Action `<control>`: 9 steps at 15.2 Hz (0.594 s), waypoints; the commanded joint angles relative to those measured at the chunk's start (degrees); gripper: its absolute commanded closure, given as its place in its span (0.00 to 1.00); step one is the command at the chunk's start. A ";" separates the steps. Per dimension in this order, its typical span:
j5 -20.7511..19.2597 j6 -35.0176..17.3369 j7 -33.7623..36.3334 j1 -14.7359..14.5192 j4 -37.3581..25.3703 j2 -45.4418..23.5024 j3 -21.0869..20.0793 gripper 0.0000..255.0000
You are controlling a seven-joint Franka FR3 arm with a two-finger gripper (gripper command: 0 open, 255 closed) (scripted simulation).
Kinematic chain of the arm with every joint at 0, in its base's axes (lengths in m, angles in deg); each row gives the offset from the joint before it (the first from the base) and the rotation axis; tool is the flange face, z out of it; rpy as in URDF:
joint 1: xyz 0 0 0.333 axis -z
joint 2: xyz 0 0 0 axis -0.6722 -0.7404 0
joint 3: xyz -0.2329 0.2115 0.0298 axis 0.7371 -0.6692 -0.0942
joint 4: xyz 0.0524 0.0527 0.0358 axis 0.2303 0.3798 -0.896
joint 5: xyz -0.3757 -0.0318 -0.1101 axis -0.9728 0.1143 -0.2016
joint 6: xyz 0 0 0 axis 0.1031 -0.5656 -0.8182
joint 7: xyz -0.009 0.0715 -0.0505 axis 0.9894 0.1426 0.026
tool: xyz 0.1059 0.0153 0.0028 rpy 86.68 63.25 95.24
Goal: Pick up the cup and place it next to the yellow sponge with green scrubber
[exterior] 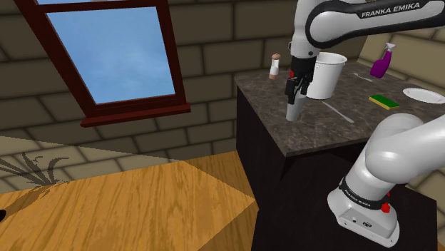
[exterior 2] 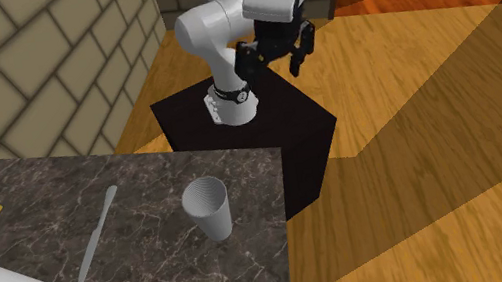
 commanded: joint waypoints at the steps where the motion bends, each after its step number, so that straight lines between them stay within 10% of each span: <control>1: -1.89 -3.11 -2.32 0.95 0.41 -1.80 1.98 0.00; 9: -7.55 -16.55 -11.08 4.13 -0.09 -12.04 10.22 0.00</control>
